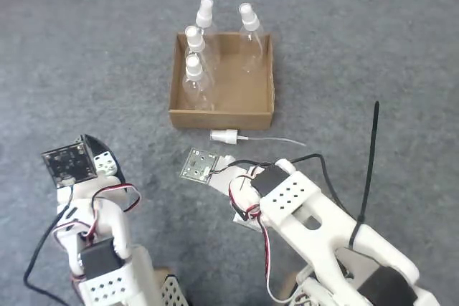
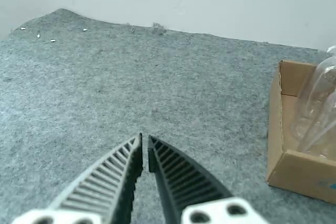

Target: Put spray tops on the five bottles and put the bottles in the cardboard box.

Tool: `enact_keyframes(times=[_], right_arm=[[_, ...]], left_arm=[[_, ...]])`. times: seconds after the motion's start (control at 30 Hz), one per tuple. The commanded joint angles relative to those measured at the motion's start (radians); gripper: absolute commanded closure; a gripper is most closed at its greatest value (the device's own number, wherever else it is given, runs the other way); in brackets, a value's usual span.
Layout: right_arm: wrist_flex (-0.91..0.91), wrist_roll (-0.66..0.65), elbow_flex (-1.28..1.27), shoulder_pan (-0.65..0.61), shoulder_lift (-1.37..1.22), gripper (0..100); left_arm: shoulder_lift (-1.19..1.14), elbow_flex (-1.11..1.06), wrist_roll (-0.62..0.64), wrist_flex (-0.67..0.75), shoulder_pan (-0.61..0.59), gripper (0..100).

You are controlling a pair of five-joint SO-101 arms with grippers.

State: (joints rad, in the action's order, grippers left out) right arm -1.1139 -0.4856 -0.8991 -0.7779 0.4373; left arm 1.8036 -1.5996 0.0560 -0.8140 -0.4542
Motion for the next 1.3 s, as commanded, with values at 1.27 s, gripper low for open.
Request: enact_keyframes(times=[1.27], right_arm=[[-0.012, -0.018, -0.046, -0.001, -0.002, 76.8]], left_arm=[[0.006, 0.015, -0.002, 0.034, 0.002, 99]])
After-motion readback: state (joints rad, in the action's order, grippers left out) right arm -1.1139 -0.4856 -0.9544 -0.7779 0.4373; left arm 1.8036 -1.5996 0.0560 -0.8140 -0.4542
